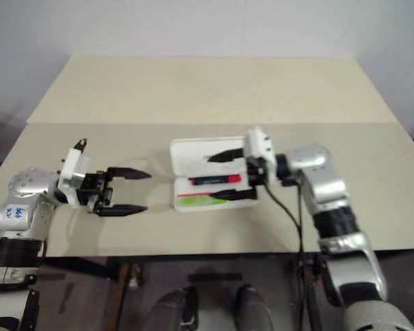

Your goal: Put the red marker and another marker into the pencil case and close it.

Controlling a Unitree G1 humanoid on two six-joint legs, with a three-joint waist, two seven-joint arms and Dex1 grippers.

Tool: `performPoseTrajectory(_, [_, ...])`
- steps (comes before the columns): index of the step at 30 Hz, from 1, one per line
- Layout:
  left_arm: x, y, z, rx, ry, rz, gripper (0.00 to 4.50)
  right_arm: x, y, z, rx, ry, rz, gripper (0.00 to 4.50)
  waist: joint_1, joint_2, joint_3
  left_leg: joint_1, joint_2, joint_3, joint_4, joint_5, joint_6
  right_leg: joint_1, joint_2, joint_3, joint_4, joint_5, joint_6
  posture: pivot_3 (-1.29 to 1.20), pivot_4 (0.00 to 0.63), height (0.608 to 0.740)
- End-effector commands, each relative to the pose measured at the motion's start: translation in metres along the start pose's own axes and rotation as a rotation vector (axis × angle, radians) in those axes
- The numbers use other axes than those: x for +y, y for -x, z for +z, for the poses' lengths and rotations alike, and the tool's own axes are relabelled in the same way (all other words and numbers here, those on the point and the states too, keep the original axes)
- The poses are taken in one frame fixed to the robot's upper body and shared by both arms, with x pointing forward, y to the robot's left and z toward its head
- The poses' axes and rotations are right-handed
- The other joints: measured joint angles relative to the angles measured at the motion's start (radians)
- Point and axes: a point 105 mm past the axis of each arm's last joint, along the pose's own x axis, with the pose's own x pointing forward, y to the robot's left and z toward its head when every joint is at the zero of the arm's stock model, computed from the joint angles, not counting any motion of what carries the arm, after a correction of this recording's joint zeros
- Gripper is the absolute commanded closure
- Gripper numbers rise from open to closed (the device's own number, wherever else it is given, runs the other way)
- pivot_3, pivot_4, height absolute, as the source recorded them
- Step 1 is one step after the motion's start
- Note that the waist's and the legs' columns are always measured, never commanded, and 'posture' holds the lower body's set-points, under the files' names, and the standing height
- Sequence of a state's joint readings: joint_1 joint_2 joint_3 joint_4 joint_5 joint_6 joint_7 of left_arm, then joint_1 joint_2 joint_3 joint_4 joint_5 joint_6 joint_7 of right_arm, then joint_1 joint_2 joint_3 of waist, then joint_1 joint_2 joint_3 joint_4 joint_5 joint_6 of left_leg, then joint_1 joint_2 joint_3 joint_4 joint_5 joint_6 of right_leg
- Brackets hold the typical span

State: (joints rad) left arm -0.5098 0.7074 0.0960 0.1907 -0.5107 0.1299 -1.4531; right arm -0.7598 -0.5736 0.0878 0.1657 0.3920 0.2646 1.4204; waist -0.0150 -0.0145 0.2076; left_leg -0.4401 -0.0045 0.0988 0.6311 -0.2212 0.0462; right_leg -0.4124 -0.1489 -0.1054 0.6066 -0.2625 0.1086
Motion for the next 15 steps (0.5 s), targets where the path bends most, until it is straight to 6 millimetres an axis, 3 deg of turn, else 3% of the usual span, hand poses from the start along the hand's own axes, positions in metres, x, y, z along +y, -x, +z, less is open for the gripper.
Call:
performPoseTrajectory(1, [0.0,-0.008,0.015,-0.043,-0.056,-0.022,0.6,-0.009,0.03,0.014,0.0,0.034,-0.138,0.03,0.0,0.0,0.0,0.0,0.0,0.0,0.0,0.0,0.0,0.0,0.0,0.0,0.0,0.0,0.0,0.0,0.15,0.74])
performPoseTrajectory(4, [0.006,-0.023,0.031,-0.117,-0.1,-0.003,0.6,-0.029,0.083,-0.008,0.112,0.027,-0.385,0.03,0.008,0.0,0.0,0.001,0.0,0.001,-0.001,0.0,0.0,0.0,0.001,0.0,0.0,0.0,0.0,0.0,0.15,0.74])
performPoseTrajectory(9, [0.009,-0.037,0.044,-0.164,-0.132,-0.013,0.6,-0.047,0.143,-0.046,0.247,-0.003,-0.73,0.03,0.012,0.0,0.0,0.001,0.0,0.003,0.0,0.0,0.0,0.0,0.001,0.0,0.0,0.0,0.0,0.0,0.15,0.74])
performPoseTrajectory(15, [0.008,-0.041,0.042,-0.154,-0.114,-0.024,0.6,-0.048,0.161,-0.073,0.253,-0.103,-0.999,0.03,0.005,0.0,0.0,0.002,0.002,0.005,0.0,0.004,0.004,0.0,0.003,0.002,0.0,0.0,0.0,0.0,0.15,0.74])
